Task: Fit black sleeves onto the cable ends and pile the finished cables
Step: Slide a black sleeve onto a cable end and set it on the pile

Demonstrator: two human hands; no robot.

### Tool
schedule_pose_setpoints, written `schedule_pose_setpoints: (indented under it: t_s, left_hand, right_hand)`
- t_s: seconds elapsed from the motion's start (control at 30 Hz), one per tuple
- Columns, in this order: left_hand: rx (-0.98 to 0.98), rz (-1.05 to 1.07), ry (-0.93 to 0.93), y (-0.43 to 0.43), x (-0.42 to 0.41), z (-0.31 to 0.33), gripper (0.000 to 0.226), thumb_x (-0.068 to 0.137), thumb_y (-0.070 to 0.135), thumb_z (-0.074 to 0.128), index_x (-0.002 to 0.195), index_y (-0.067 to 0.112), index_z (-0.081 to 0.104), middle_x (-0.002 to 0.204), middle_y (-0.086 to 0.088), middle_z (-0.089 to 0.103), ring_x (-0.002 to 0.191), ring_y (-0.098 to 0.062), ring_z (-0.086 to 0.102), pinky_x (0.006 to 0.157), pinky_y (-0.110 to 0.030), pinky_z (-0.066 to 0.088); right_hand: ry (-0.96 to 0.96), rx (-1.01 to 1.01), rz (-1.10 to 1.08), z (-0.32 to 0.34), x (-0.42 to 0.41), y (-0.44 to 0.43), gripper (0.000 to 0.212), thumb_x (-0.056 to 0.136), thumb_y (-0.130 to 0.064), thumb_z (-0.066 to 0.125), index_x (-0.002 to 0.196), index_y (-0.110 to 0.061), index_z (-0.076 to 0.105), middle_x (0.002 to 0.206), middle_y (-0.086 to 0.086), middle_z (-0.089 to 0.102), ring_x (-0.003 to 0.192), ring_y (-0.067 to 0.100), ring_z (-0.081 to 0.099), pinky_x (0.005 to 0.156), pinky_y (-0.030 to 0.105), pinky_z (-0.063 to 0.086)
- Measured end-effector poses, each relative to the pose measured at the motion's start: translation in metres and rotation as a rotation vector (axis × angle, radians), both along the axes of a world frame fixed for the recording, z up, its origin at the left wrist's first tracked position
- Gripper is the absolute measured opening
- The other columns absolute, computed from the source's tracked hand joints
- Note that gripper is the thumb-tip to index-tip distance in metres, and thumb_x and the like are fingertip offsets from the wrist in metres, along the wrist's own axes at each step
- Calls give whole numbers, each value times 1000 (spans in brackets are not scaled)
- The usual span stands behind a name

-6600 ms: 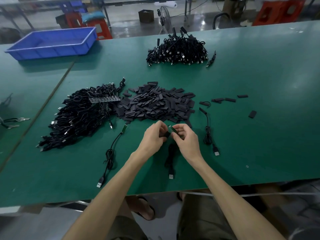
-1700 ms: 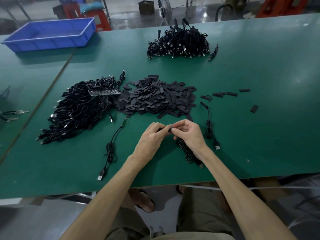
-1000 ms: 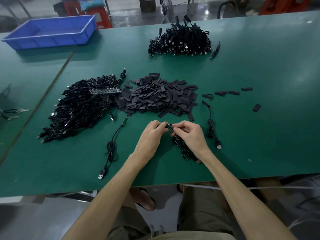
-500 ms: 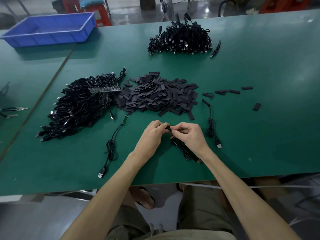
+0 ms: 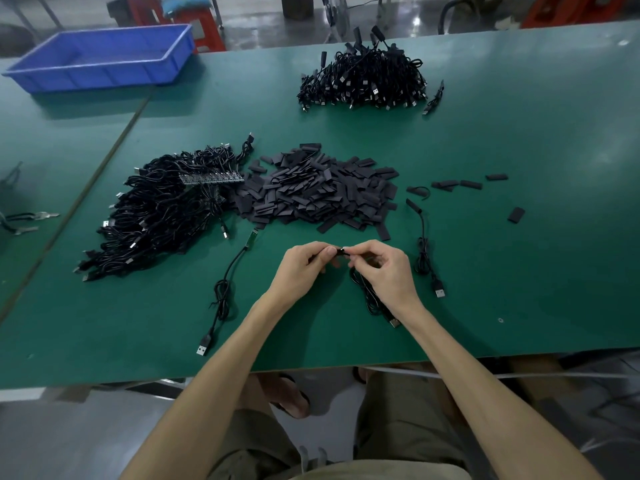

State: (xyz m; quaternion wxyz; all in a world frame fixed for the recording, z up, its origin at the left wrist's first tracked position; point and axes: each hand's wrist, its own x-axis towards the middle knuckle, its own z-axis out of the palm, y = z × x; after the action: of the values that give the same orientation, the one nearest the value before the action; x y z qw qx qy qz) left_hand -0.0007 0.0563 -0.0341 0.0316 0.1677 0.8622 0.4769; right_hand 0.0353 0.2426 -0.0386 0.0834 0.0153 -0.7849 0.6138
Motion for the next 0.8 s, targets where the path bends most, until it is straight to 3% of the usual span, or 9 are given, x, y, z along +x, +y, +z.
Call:
schedule_pose_setpoints:
  t_s: [0.17,0.33,0.47,0.6,0.8]
  left_hand:
    - [9,-26,24,-4,-4,1,20,103,19,58,110,12,75,88,4,75,77,-15,66,74,-27,51]
    - [37,0,43,-7,-5,-2,16,99,15,64,106,8,77,83,6,73,74,-3,63,72,-16,47]
    - [31,17,57,-7,-5,-4,15,99,14,65,105,7,77,85,3,74,74,-2,64,74,-18,50]
    - [28,41,53,-6,-5,-6,14,98,12,65,105,8,77,86,0,76,77,-14,67,76,-24,54]
    - [-3,65,65,-3,-3,-7,13,97,9,65,103,11,77,83,9,73,76,-1,66,75,-11,49]
  right_hand:
    - [29,49,-8,2,2,-1,17,92,5,70,99,-7,79,93,-1,76,89,14,73,84,31,59]
    - [49,129,7,0,2,-7,17,90,8,68,97,-4,78,96,1,76,89,17,72,85,36,59]
    - [82,191,3,0,1,-8,16,90,8,69,97,-3,78,96,1,75,90,14,71,83,32,58]
    - [118,249,5,-2,1,-9,14,90,8,70,97,-2,78,98,3,75,90,16,71,82,31,58]
    - [140,328,14,-1,1,-8,14,91,5,71,99,-4,78,100,2,74,93,13,70,85,22,56]
